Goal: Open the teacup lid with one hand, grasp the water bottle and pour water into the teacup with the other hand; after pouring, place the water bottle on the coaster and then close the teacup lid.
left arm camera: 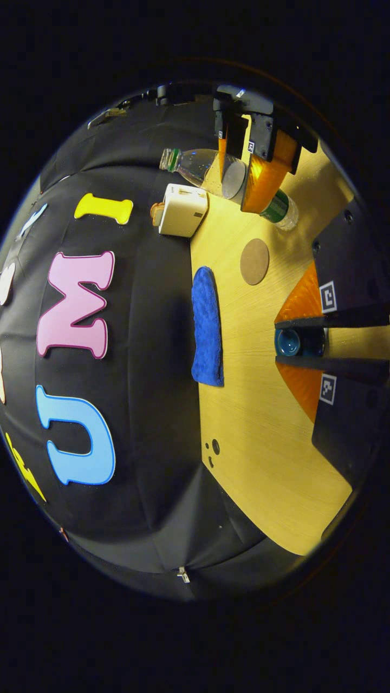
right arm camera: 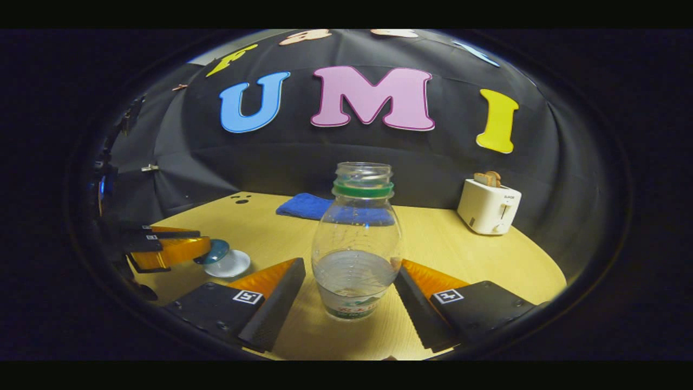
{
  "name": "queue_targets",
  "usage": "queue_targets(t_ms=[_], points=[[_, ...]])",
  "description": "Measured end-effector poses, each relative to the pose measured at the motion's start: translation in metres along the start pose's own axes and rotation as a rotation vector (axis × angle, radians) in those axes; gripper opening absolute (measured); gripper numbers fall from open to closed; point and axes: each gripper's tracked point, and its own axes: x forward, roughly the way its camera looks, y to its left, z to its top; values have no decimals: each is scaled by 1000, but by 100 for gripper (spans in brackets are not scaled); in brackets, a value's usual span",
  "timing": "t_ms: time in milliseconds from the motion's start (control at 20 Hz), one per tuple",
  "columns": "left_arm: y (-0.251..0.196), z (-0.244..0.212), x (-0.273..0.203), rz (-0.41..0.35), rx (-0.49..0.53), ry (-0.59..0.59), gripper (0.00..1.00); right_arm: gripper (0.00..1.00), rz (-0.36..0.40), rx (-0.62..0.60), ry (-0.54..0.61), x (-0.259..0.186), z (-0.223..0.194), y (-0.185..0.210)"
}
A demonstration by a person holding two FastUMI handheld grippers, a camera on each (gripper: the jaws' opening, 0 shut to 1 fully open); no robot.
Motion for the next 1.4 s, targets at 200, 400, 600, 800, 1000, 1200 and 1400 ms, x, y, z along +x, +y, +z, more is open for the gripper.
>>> queue_targets(t_ms=[200,400,600,800,1000,1200,1400], points=[[4,-7,-2,-1,2,13,22,87,-31,-3,-13,5,-1,-3],[4,-8,-6,-11,12,15,27,82,-27,-31,-50,6,6,-1],[6,-8,-8,-21,24,14,27,78,-25,-25,-49,12,7,2],[8,-8,-8,-27,25,13,26,75,-23,-22,-43,13,7,5],[13,-5,-10,-22,33,7,23,71,16,-59,-15,16,8,13],[21,4,-17,-16,28,-14,23,67,25,-139,-4,17,20,8],[32,15,-29,-6,12,-43,22,67,16,-369,-25,19,42,-1]])
